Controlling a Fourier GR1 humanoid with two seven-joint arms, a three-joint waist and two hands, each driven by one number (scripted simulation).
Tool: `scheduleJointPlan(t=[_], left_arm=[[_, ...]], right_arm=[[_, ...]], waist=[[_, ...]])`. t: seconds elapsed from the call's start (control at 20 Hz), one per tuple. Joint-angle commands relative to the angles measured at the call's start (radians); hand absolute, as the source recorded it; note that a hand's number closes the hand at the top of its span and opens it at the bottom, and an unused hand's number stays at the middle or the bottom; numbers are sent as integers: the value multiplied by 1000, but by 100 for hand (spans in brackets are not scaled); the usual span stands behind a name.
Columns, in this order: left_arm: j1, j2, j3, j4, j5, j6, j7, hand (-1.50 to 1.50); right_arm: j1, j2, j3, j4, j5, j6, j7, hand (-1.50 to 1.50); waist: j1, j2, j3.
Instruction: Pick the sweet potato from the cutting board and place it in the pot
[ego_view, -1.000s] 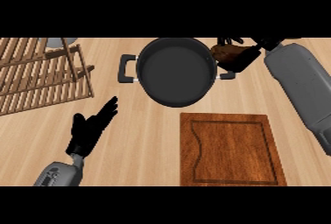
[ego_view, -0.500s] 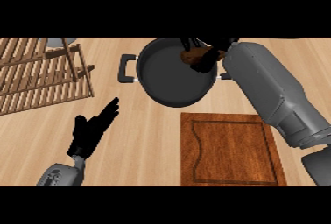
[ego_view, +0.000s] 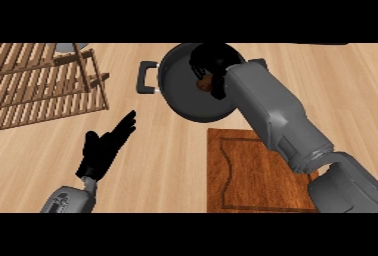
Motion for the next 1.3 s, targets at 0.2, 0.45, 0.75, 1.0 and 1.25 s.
scheduleJointPlan(t=[0.2,0.45,0.75,1.0,1.25], left_arm=[[2,-24,-11,6,-19,1,-7,0],[-18,-50,-29,-12,-39,34,29,0],[-1,4,24,-17,1,-12,9,0],[14,2,18,-5,1,-36,-15,0],[17,-41,-15,-28,-43,22,30,0]], right_arm=[[-32,74,-7,100,7,137,106,-150],[37,75,-220,-32,-213,1,-29,-150],[21,75,-464,-54,-429,-78,-74,-150],[-12,9,-591,-45,-523,-143,-71,-150],[33,-98,-682,-30,-600,-58,-174,-150]], waist=[[18,7,1],[11,3,4],[1,4,3],[0,5,2],[-4,6,3]])
